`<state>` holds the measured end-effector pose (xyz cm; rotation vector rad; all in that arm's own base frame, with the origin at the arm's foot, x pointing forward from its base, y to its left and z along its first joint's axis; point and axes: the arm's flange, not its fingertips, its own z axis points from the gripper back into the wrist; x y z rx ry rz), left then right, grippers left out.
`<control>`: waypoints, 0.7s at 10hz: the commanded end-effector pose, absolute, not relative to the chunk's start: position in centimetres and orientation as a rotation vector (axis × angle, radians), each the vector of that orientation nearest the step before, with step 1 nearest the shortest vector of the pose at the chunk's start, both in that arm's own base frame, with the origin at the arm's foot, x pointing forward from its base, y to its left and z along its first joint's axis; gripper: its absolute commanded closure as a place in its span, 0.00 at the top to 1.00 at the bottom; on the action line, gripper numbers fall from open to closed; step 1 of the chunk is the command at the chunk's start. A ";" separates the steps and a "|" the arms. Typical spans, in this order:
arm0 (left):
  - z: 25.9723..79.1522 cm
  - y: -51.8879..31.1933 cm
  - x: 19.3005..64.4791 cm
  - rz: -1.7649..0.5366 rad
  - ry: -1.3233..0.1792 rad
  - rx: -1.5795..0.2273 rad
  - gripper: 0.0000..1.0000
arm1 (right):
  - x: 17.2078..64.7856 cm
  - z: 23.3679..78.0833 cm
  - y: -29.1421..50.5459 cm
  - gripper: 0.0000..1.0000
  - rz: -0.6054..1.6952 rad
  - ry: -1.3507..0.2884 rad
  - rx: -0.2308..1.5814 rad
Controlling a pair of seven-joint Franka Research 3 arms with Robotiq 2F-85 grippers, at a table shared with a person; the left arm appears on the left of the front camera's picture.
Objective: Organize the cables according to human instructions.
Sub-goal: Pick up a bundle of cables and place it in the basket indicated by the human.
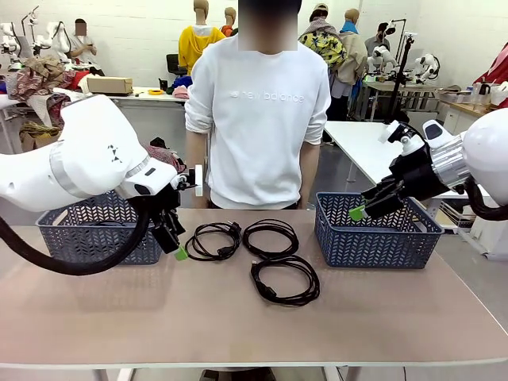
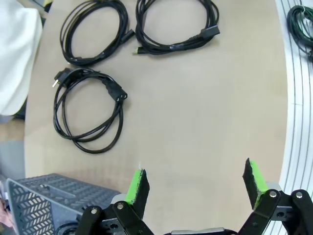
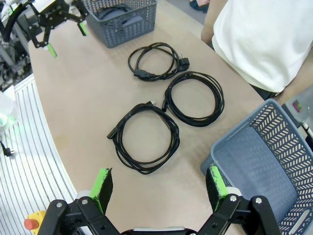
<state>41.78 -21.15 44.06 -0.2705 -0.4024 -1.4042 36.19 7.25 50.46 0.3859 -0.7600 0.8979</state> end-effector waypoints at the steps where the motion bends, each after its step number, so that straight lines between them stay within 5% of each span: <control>1: 44.2 -21.1 41.8 -1.416 -0.398 -0.277 1.00 | 36.3 50.4 7.3 1.00 0.899 -0.769 0.406; 7: 44.2 -21.1 41.8 -1.416 -0.398 -0.277 1.00 | 36.3 50.4 7.3 1.00 0.899 -0.769 0.406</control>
